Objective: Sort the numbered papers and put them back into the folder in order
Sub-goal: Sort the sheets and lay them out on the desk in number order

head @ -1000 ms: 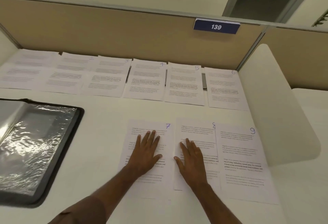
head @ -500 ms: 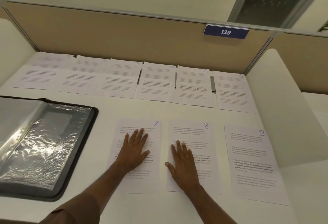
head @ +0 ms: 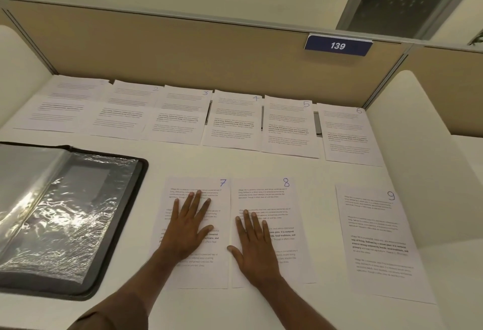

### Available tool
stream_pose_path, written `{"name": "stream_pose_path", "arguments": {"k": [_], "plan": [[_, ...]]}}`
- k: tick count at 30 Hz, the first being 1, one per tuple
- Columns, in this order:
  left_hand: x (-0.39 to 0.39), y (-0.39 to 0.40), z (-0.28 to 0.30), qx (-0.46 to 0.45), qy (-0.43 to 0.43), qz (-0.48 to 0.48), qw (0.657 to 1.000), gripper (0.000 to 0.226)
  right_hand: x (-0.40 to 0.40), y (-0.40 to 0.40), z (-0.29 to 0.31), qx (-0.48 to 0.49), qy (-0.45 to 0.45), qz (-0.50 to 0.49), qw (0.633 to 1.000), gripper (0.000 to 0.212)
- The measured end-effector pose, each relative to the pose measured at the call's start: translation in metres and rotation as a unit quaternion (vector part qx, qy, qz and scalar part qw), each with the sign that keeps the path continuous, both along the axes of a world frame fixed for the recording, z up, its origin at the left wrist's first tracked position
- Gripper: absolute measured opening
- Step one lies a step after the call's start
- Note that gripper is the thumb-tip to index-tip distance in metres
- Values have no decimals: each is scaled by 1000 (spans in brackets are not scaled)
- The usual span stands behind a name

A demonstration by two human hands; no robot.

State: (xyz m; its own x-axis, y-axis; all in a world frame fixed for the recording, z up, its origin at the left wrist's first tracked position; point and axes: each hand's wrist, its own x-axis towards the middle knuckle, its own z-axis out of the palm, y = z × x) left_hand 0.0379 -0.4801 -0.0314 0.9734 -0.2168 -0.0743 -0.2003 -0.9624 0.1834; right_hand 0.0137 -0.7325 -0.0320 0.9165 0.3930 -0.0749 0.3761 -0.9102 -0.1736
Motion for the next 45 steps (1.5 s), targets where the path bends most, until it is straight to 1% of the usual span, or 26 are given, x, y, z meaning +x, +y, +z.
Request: {"name": "stream_pose_path", "arguments": {"k": [6, 11, 15, 20, 23, 25, 30, 32, 34, 36, 39, 45], "plan": [[3, 7, 1, -13, -7, -10, 1000, 72, -1, 4, 3, 3, 4, -17, 1000, 74], [6, 13, 0, -15, -8, -17, 1000, 73, -4, 2, 3, -1, 9, -54, 998, 75], [6, 13, 0, -14, -7, -16, 1000, 74, -6, -1, 4, -1, 13, -59, 998, 75], [7, 14, 2, -19, -10, -17, 1000, 77, 0, -8, 14, 32, -8, -65, 997, 74], [6, 15, 3, -24, -17, -19, 999, 78, 15, -31, 26, 74, -43, -98, 991, 73], [6, 14, 4, -28, -25, -17, 999, 78, 27, -57, 31, 85, -59, -130, 986, 73], [11, -4, 13, -40, -48, -24, 998, 78, 54, -147, 33, 40, -76, -238, 967, 74], [14, -17, 16, -43, -50, -30, 997, 77, 58, -181, 34, 30, -70, -281, 957, 75], [17, -30, 18, -38, -53, -38, 997, 76, 58, -206, 33, 13, -85, -313, 946, 76], [21, -42, 19, -32, -50, -43, 997, 76, 54, -225, 28, 0, -85, -325, 942, 79], [24, -56, 19, -22, -47, -48, 998, 76, 49, -235, 19, -8, -84, -311, 947, 80], [27, -67, 18, -12, -47, -52, 997, 76, 38, -218, 11, 17, -62, -293, 954, 79]]}}
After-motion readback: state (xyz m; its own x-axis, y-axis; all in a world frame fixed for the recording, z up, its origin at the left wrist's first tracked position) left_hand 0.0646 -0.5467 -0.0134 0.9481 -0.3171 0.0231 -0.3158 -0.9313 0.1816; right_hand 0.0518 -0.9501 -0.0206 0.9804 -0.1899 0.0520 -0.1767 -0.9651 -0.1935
